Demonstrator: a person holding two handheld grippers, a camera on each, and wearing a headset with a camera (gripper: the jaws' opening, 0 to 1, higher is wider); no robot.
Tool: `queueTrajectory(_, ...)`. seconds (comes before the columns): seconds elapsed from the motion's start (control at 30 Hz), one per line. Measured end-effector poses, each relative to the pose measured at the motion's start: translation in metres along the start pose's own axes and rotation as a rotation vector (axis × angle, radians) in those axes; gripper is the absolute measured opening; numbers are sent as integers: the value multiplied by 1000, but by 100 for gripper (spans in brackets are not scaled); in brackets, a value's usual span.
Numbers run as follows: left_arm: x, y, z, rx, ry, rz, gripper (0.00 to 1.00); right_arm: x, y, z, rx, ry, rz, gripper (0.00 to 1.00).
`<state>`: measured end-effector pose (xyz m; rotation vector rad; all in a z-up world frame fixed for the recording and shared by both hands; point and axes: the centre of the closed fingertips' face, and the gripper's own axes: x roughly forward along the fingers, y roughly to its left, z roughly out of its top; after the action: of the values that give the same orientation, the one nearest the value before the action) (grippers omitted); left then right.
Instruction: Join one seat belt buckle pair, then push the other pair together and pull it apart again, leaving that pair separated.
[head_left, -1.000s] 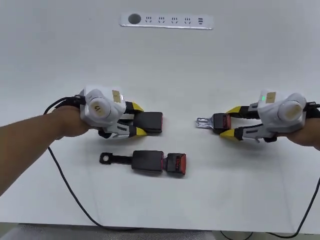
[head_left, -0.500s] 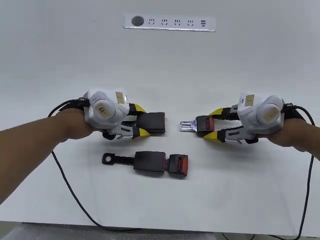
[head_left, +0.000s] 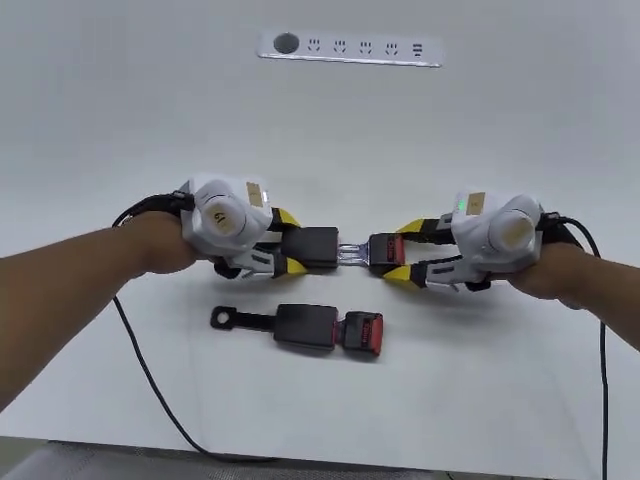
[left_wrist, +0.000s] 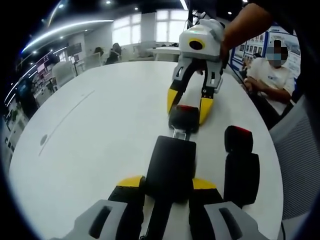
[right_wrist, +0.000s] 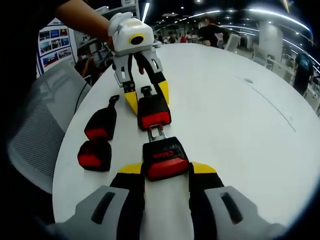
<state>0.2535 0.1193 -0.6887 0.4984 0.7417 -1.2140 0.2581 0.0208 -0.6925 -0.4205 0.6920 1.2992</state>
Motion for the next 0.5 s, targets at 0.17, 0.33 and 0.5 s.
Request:
queueTrajectory(0.17,2,-1,2,11,6,-11,35,8,5,4,-15,8,12,33)
queueTrajectory(0.33,2,-3,-1,11,13,-11,35,7,6,5,-34,15,12,32)
queueTrajectory(0.5,2,-2,-2,7,19,-10,35,8,8,7,-21,11,6,32)
